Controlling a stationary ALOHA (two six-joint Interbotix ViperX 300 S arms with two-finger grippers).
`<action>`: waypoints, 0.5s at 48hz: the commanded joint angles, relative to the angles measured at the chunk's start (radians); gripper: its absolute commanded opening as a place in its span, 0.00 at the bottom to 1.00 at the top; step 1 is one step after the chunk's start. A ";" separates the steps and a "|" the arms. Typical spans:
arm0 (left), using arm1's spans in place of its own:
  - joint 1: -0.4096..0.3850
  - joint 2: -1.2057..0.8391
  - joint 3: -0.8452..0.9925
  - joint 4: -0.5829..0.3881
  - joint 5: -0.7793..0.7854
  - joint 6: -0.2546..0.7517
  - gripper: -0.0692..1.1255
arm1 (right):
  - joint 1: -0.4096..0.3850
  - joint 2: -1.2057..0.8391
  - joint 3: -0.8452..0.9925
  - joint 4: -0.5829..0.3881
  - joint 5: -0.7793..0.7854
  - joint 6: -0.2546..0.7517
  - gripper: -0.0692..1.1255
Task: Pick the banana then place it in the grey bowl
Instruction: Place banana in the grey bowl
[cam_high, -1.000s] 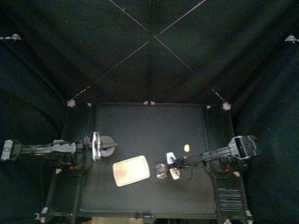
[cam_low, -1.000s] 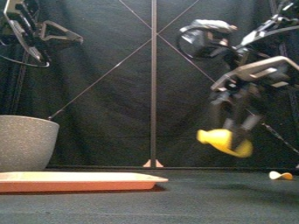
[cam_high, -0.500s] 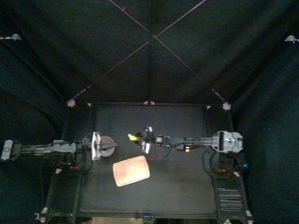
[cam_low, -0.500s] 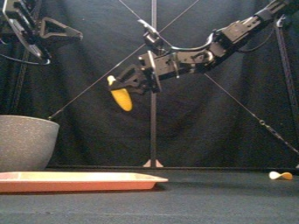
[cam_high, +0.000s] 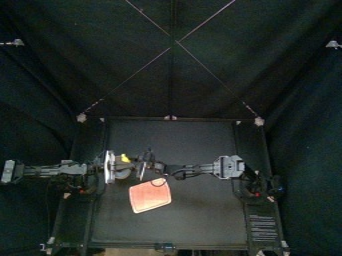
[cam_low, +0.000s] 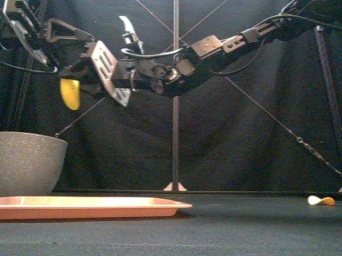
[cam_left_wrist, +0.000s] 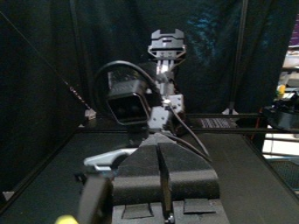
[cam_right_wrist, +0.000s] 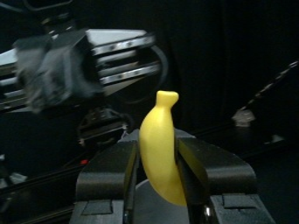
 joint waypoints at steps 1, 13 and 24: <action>-0.002 0.002 -0.018 0.002 -0.009 0.000 0.06 | 0.017 0.020 -0.087 0.014 0.003 0.035 0.47; -0.002 0.002 -0.018 0.002 -0.011 0.000 0.06 | 0.014 0.072 -0.117 -0.008 0.074 0.081 0.55; -0.002 0.002 -0.023 0.002 -0.018 0.000 0.06 | -0.018 0.124 -0.196 -0.020 0.112 0.086 0.61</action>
